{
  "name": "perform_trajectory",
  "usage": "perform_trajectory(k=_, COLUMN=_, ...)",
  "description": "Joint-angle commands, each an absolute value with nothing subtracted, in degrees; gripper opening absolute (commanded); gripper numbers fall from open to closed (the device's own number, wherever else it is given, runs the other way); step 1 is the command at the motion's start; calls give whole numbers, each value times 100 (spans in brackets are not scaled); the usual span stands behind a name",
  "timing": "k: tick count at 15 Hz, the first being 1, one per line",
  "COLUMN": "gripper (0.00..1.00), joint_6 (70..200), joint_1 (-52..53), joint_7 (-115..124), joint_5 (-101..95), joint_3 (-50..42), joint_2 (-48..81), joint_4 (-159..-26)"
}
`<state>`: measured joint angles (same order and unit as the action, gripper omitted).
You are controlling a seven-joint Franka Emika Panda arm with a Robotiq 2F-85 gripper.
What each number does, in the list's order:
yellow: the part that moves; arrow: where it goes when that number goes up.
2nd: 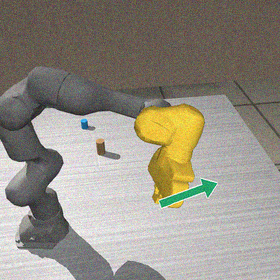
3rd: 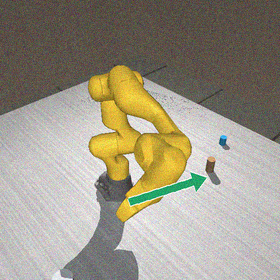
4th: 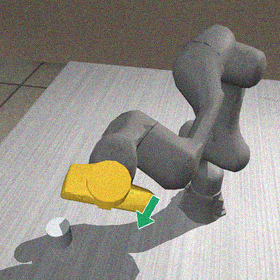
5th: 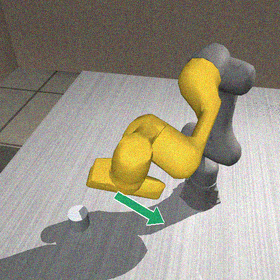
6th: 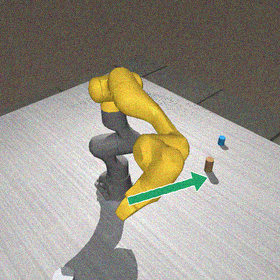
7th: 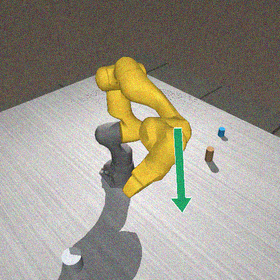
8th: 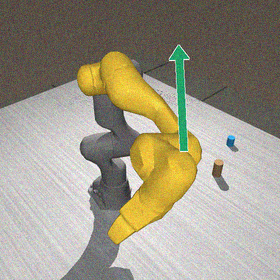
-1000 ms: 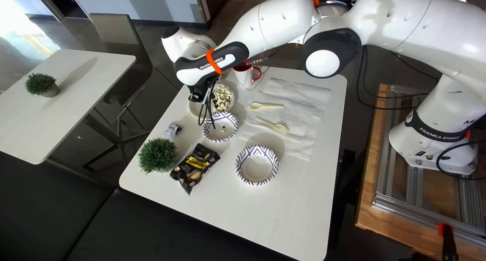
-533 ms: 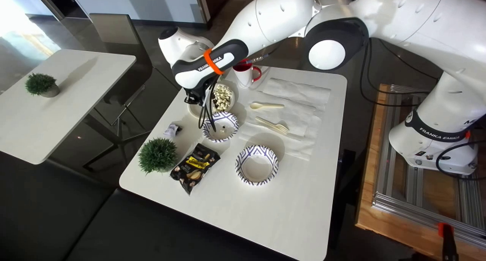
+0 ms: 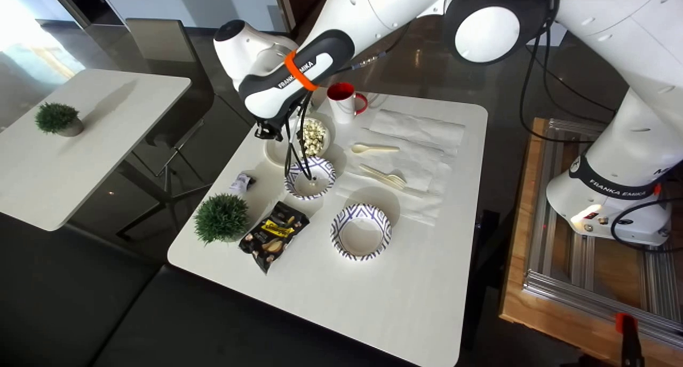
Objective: Move the white plate forwards.
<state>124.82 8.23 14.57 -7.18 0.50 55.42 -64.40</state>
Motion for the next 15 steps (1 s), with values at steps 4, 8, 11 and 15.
perform_trajectory(k=4, gripper=26, joint_6=11643, joint_1=1292, joint_7=1437, joint_5=-825, joint_3=-71, joint_2=4122, joint_4=-8519)
perform_trajectory(k=8, gripper=47, joint_6=12121, joint_1=1567, joint_7=1623, joint_5=-999, joint_3=-39, joint_2=3425, joint_4=-9534)
perform_trajectory(k=11, gripper=68, joint_6=12488, joint_1=1738, joint_7=1881, joint_5=-1203, joint_3=-56, joint_2=2831, joint_4=-10291)
perform_trajectory(k=15, gripper=70, joint_6=12365, joint_1=1653, joint_7=1845, joint_5=-1129, joint_3=73, joint_2=2847, joint_4=-10196)
